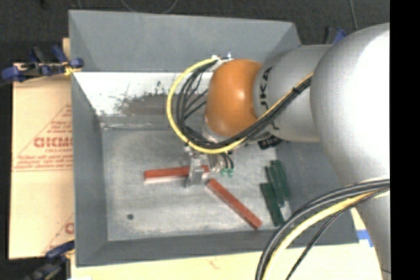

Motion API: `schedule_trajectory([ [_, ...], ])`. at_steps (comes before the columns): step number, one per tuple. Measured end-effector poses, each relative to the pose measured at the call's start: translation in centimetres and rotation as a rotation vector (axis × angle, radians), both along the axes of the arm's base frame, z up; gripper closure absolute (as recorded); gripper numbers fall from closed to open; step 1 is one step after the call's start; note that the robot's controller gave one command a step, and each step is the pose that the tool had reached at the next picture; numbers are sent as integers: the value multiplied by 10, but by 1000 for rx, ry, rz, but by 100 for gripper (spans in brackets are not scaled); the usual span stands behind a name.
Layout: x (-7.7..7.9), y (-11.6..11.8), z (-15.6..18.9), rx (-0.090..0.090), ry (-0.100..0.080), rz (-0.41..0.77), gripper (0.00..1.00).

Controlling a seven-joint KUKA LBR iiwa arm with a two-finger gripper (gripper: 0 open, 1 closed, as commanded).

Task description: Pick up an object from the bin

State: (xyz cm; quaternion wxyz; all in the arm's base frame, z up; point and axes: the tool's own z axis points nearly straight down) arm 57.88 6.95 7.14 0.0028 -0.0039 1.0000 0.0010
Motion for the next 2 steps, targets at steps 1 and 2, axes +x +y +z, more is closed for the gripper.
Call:
schedule_trajectory([
  [1, -12, -2, 113, -1, -5, 9, 100],
  [2, -19, -20, 286, -1, -8, -12, 100],
])
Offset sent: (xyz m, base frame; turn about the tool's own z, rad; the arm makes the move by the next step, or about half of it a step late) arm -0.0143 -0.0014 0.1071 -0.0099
